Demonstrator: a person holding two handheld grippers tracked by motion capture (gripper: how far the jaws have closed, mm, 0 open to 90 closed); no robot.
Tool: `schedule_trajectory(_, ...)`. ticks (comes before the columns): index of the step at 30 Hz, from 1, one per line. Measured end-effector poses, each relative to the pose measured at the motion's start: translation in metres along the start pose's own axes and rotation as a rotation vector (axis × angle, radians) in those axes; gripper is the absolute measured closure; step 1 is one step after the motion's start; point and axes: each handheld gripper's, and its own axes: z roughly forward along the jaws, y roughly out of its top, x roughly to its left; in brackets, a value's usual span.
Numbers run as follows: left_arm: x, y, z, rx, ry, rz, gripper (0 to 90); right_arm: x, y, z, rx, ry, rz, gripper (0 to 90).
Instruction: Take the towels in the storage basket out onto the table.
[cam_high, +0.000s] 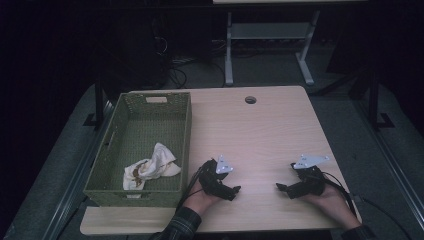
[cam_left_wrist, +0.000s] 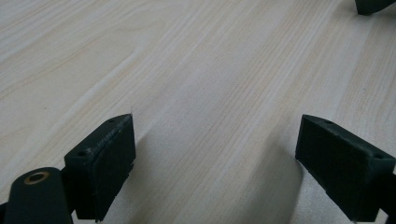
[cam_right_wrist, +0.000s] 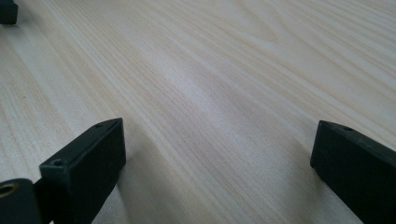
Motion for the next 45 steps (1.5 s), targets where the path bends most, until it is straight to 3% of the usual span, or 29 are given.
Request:
schedule_trajectory(5,0.001,0.005,-0.004,-0.003,-0.015,-0.003,11.9,0.000,0.000,0.000,0.000,0.000,0.000,2.9)
schedule_trajectory(22,-0.003,0.029,-0.019,-0.005,-0.045,0.044,12.5,0.000,0.000,0.000,0.000,0.000,0.000,2.9)
schedule_trajectory(26,-0.001,0.033,-0.025,-0.033,-0.051,0.021,12.5,0.000,0.000,0.000,0.000,0.000,0.000,2.9)
schedule_trajectory(45,0.000,0.055,-0.046,-0.056,-0.048,0.035,12.6,0.000,0.000,0.000,-0.001,0.000,0.000,2.9)
